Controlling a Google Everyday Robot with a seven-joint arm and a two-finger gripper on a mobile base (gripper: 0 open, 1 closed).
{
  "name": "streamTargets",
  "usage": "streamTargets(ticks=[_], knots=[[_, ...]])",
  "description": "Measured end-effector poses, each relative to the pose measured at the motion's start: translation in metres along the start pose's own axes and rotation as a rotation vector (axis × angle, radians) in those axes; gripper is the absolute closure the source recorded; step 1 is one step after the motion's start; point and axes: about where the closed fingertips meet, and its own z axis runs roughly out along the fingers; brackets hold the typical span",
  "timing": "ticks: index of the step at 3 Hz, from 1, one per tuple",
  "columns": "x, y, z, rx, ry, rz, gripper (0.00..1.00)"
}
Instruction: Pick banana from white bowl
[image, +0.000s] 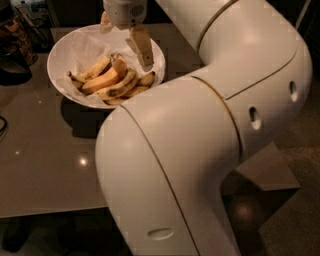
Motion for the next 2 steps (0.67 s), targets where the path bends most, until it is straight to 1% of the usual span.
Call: streamTargets(ticks=[1,2], knots=[[-0.0047,-0.0105,0.0029,0.006,-0.018,-0.012,0.20],[-0.0094,-0.0173,0.0081,0.010,-0.039,-0.022,0.29]])
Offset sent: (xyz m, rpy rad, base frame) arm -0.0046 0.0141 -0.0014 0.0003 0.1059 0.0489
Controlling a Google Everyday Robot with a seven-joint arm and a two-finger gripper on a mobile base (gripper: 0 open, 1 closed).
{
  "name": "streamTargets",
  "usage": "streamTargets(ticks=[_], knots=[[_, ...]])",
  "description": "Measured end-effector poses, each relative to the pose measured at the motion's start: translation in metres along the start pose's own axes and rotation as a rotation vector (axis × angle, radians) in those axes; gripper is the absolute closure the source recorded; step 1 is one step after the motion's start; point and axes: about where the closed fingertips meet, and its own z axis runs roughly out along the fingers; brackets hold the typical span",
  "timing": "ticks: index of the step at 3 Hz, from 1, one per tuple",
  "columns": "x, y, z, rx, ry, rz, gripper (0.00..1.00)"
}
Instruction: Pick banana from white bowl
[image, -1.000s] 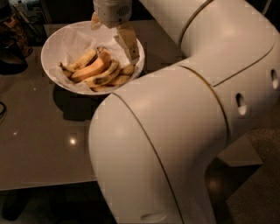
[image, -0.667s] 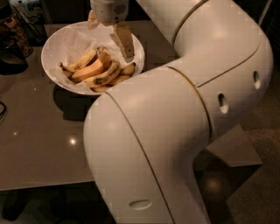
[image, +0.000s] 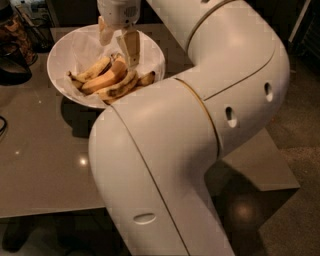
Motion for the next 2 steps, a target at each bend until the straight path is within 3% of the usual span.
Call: streamTargets(ticks=[2], knots=[[-0.0026,0.0068,0.0117,-0.020,-0.037,0.006,0.34]])
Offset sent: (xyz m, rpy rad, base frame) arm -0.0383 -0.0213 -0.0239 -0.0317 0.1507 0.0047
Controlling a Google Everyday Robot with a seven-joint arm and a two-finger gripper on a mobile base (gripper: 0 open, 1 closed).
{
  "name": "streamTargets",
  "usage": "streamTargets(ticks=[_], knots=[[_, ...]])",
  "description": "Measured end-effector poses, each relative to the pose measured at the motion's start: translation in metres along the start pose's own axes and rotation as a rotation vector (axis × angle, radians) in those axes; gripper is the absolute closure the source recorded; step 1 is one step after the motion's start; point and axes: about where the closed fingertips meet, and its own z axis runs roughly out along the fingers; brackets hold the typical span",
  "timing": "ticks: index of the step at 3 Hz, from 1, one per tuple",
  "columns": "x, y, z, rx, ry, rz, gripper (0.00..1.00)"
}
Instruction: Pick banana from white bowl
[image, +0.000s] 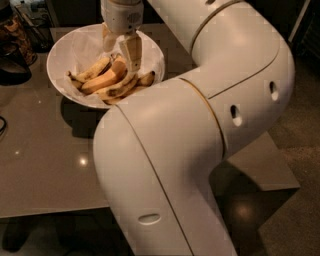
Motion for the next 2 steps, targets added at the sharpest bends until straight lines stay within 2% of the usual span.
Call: streamTargets(ticks=[1,2], knots=[[-0.002,0.010,0.008,-0.024,-0.019,0.009,0.34],[-0.007,0.018,0.019,-0.044,-0.047,0.011,0.41]])
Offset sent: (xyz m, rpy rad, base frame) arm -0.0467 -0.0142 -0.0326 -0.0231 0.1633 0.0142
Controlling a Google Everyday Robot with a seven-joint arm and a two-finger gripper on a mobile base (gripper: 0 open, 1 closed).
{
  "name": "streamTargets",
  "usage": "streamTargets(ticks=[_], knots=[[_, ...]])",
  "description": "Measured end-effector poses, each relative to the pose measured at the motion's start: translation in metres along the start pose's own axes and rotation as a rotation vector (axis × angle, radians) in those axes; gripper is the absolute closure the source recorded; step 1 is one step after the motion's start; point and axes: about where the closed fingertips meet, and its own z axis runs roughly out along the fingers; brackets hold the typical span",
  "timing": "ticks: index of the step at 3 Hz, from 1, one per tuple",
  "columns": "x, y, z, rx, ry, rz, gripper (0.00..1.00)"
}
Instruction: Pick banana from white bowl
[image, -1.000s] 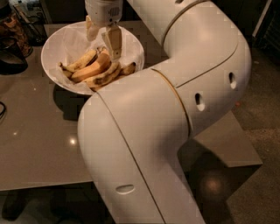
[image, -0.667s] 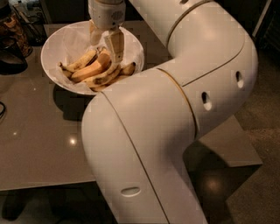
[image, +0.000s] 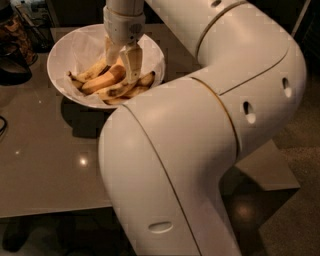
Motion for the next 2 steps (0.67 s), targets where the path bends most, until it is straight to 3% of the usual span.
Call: streamTargets(ticks=[2], knots=[[-0.0067,0.0073,0.0134,-0.031,-0.024,-0.013,0.42]])
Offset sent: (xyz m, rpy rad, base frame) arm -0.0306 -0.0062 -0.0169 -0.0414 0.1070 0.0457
